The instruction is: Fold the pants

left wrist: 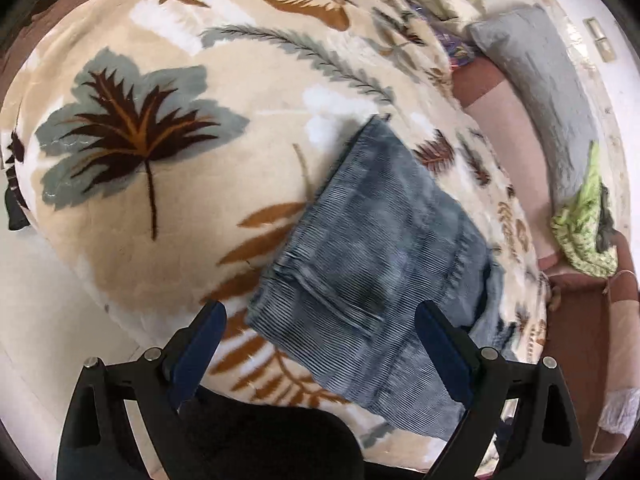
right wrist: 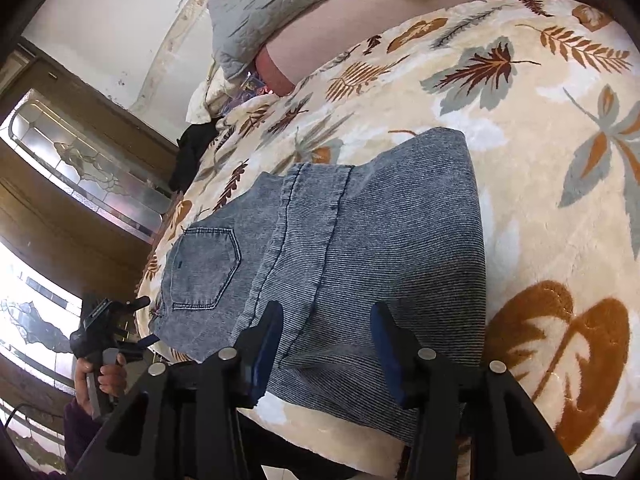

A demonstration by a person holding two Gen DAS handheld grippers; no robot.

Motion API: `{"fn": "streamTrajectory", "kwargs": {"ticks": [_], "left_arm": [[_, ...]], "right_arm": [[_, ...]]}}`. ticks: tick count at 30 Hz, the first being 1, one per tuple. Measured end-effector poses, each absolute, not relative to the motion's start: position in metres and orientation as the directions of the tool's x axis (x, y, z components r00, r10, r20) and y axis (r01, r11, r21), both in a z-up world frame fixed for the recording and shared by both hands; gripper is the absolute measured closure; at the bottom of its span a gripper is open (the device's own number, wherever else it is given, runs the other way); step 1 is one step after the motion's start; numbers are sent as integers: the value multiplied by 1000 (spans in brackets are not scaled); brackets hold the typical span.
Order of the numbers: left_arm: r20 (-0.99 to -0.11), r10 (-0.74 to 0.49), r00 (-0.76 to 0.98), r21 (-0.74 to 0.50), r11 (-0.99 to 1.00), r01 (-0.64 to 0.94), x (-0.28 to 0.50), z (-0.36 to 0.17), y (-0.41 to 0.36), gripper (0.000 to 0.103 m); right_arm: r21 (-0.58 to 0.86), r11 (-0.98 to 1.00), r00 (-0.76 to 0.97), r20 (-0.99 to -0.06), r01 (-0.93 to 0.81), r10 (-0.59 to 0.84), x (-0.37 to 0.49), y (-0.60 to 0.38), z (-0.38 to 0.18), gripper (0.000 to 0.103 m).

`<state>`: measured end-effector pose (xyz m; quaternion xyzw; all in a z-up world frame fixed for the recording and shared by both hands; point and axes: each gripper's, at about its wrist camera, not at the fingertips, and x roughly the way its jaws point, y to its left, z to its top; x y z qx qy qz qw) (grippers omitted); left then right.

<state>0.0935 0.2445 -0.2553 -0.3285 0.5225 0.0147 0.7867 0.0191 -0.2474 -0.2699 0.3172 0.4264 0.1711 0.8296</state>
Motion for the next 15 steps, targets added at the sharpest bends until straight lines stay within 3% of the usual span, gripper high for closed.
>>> {"fn": "streamTrajectory", "kwargs": {"ticks": [6,7,9,15], "left_arm": [[-796,-389,463,-570,739,-359,90,-265,248,10],[-778,-413,474,-592,733,-335,92,-262,246,19],[-786,-397,474,-577,747,-332,96,-258,243,26],[-792,-380,477,-566,750,-342,105,-264,239,29]], "right_arm": [[668,744,572,-607,-8,552,20,-247,-272,54],[670,742,569,-607,-9,555,20,-246,-272,54],[666,745,566,-610,-12,554,21,-244,-272,54],[652,758,565,-617,-23,548,20,-240,-271,54]]}}
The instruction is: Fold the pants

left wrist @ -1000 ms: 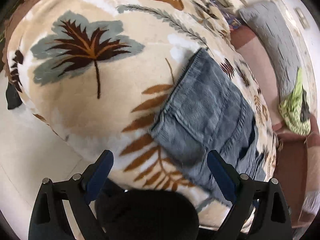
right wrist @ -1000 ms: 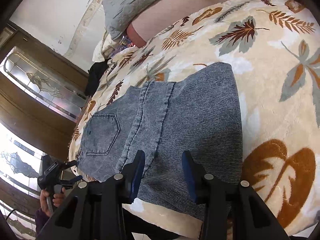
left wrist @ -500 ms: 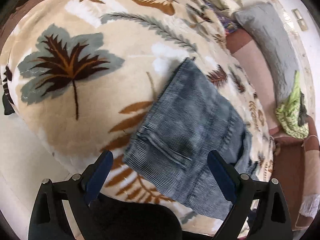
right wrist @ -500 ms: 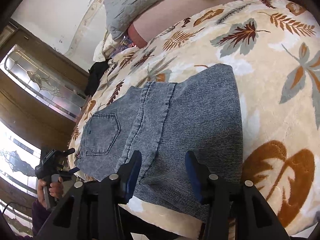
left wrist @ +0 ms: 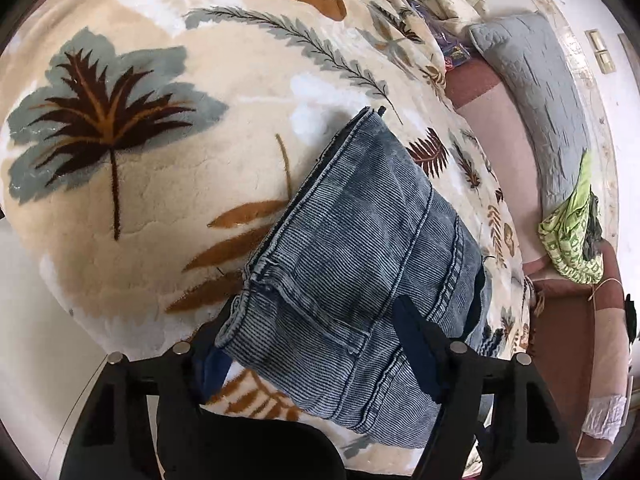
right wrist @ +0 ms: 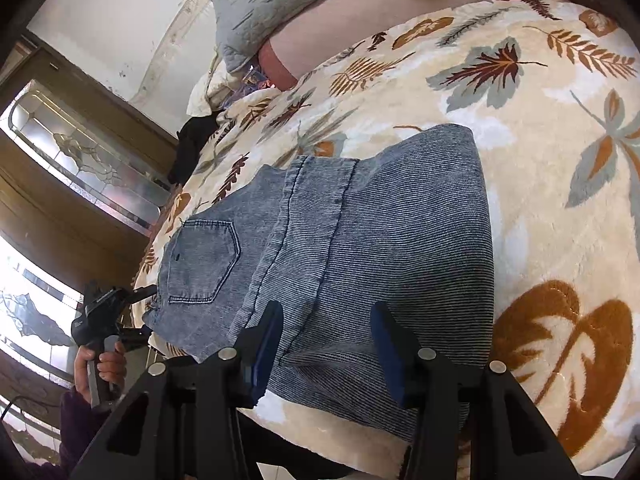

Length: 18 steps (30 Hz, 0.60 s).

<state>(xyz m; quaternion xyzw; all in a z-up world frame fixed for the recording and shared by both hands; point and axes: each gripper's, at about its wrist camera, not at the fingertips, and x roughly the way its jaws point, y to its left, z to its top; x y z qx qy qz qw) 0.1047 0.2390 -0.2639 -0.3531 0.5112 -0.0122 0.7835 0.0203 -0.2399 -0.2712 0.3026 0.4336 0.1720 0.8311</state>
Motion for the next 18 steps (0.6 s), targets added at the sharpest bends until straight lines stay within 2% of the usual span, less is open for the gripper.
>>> {"fn": "streamTrajectory", "kwargs": {"ticks": [2,3,5,8,10,14,18], "left_arm": [[-797,-364,483,-553,762,-338,105,-263,237,33],[-800,-351,487,-544,767,-340,106,-263,237,41],[-799,-342,495,-543,764,-348,104,-263,240,48],[-797,-321,511,-535,769,-350,102,-263,243,64],[-798,-302,521,-523,775,-353,102,-261,243,80],[-787,-292,543,-514,798,-315,102,-252,239,86],[-781,-279,558,-491,827,-274,100,-239,233,87]], "right_arm": [[651,758,565,-616,-27,549,20,-239,-271,54],[651,759,564,-615,-31,551,20,-238,-271,54],[648,760,561,-612,-47,557,21,-235,-270,54],[634,768,560,-605,-92,566,20,-223,-265,54],[627,768,551,-598,-131,582,21,-212,-261,54],[615,767,529,-596,-183,604,35,-181,-253,55],[575,791,491,-638,-210,594,65,-137,-250,64]]}}
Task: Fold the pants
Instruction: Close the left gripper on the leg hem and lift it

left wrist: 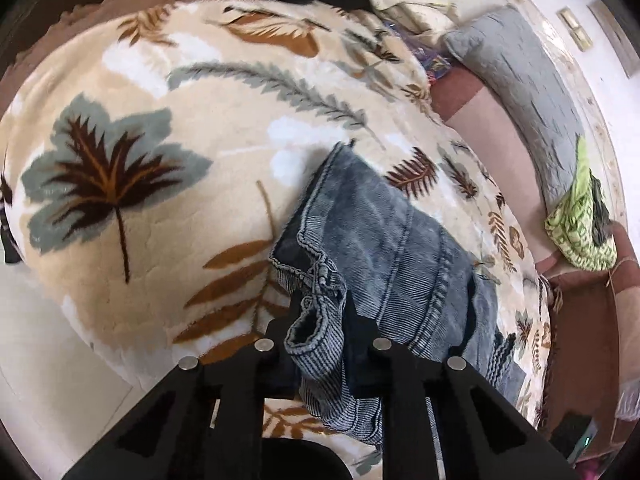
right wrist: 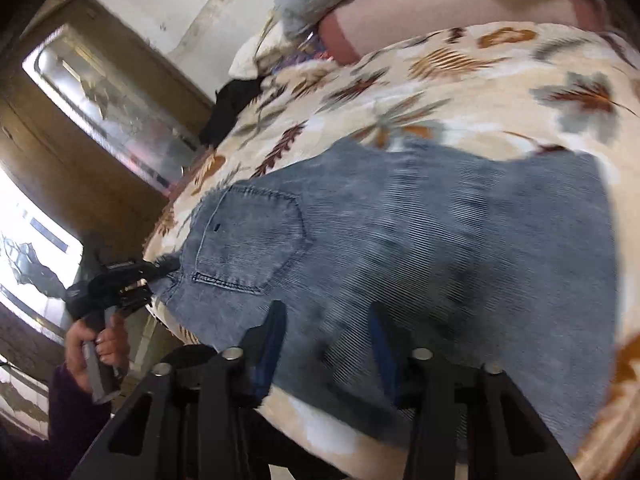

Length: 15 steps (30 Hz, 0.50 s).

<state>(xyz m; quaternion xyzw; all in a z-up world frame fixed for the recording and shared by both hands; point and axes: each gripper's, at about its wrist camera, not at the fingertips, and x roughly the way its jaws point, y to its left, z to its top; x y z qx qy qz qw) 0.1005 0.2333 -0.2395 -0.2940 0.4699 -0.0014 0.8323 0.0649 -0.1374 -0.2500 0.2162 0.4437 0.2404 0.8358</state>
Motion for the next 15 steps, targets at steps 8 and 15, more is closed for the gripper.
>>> {"fn": "streamTrajectory", "kwargs": {"ticks": [8,15], "left_arm": [[-761,-261,594,-463,860,-214,96,-210,219,88],[-731,-216,647,-381,916,-126,84,-171,185,89]], "right_arm": [[414,876,412,-773,-247,482,110,-59,-263,63],[548,810,461,-676,-207,575,86,-111,-249,64]]}}
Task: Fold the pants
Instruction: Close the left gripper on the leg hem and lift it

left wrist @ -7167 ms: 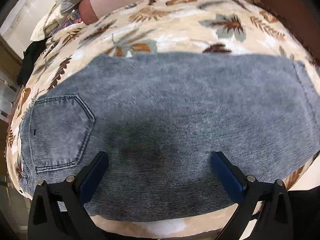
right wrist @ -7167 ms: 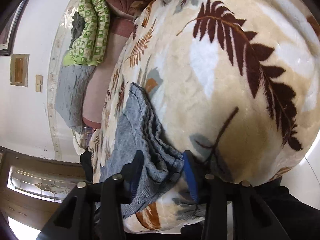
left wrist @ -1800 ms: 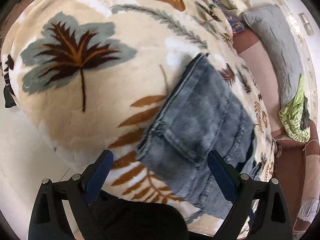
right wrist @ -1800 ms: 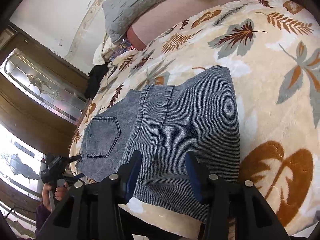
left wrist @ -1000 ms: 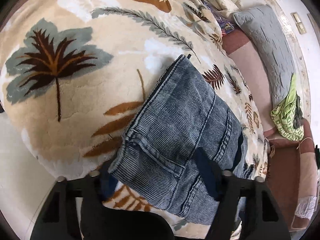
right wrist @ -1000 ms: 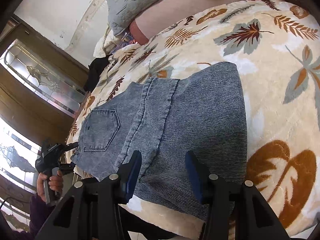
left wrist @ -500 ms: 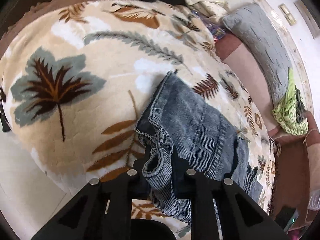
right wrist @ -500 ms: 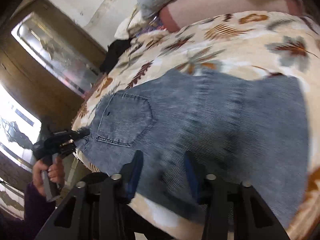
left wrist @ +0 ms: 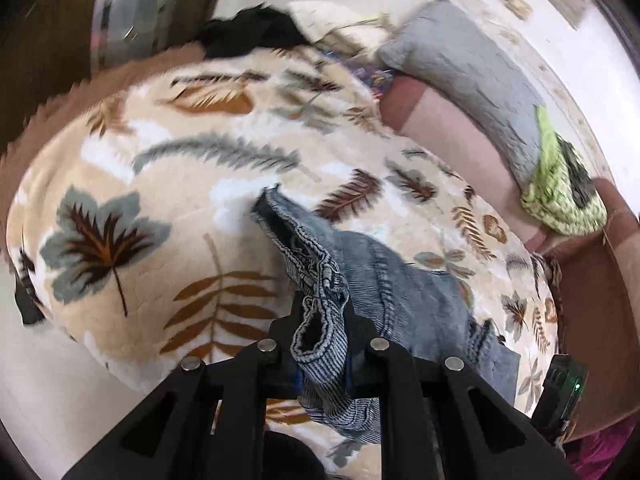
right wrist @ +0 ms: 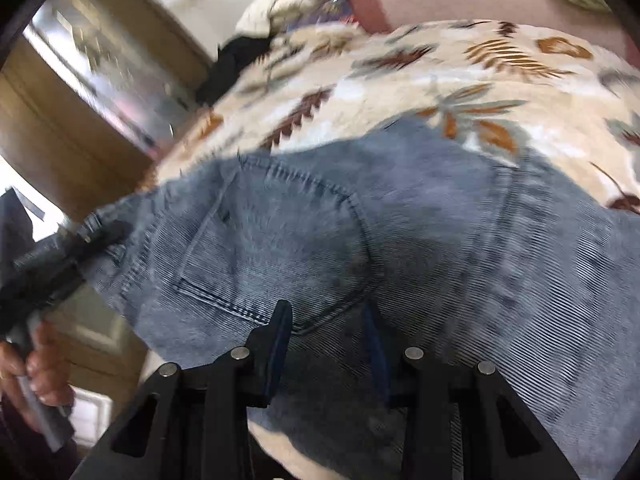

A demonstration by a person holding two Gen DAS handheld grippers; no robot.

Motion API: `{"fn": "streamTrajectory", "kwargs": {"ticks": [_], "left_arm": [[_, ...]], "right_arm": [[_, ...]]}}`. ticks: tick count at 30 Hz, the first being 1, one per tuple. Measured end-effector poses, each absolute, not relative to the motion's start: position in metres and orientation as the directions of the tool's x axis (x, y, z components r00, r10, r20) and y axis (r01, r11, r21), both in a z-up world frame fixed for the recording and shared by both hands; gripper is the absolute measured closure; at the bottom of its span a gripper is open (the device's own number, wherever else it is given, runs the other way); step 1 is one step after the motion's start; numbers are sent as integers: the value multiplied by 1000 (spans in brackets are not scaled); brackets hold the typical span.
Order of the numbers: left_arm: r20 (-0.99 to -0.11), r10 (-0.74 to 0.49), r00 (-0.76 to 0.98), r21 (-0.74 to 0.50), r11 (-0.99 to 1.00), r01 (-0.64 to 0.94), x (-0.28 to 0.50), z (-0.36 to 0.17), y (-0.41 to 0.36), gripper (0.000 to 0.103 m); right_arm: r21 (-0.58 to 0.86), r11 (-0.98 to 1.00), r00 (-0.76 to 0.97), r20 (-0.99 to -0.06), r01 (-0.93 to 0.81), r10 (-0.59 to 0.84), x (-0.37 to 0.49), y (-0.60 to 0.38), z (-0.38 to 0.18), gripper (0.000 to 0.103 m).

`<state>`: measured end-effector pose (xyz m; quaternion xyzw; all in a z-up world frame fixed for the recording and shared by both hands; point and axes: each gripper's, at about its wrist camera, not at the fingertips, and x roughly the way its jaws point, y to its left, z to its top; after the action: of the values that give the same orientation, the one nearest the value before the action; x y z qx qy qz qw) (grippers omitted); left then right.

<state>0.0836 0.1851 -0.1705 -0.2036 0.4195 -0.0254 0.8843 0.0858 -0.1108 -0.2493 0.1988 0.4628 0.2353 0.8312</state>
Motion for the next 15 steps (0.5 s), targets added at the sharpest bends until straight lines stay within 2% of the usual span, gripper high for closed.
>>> {"fn": "streamTrajectory", "kwargs": {"ticks": [5,9,15], "left_arm": [[-706,-217,674,-308,951,-15,75,-136,139,89],[-691,-241,682,-244,965,95,69,-113,88,89],[-700,-311,643,-165,946,279,53,-102,-8,89]], "right_arm": [[588,802,585,-615,-105,528,53,-187,-241,64],[628,778,721,-554,32,417,26,-270,-229,64],[762,617,833,-462,197,305,-2,-364,-239,64]]}}
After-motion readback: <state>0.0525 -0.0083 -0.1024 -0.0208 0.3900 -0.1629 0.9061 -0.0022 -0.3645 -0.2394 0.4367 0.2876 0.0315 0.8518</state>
